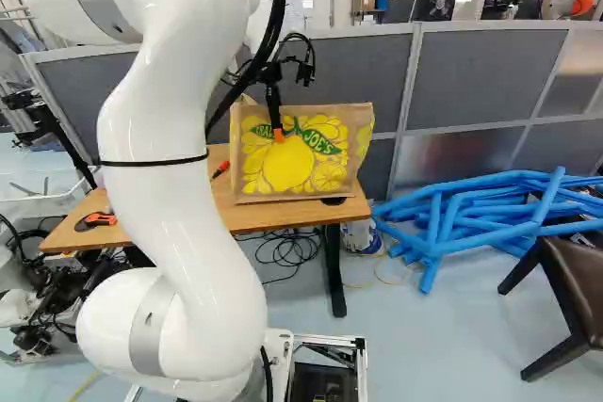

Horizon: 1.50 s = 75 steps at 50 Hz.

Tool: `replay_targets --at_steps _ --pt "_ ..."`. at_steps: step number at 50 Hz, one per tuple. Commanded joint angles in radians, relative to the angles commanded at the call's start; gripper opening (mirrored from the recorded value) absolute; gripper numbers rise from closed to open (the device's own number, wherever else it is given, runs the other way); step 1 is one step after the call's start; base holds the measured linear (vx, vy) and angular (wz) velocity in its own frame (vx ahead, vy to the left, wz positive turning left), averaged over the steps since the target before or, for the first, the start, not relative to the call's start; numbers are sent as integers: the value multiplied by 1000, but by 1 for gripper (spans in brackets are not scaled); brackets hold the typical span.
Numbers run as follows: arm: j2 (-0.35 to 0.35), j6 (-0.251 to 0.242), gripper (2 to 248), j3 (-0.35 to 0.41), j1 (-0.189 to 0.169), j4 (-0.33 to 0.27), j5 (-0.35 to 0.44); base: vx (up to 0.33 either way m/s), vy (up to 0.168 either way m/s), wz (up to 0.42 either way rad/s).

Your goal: Pick up the bag on the ground and place it on the table

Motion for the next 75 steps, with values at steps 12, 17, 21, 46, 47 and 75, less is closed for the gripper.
replay_targets --at_steps 12,17,21,46,47,75 --pt "0 0 167 0 0 0 0 0 0 0" --pt "0 0 204 0 0 0 0 0 0 0" --pt "0 0 241 0 0 0 0 0 0 0" --pt "39 0 247 1 0 0 0 0 0 0" --pt "42 0 247 1 0 0 0 0 0 0" --pt "114 0 247 -4 0 0 0 0 0 0"
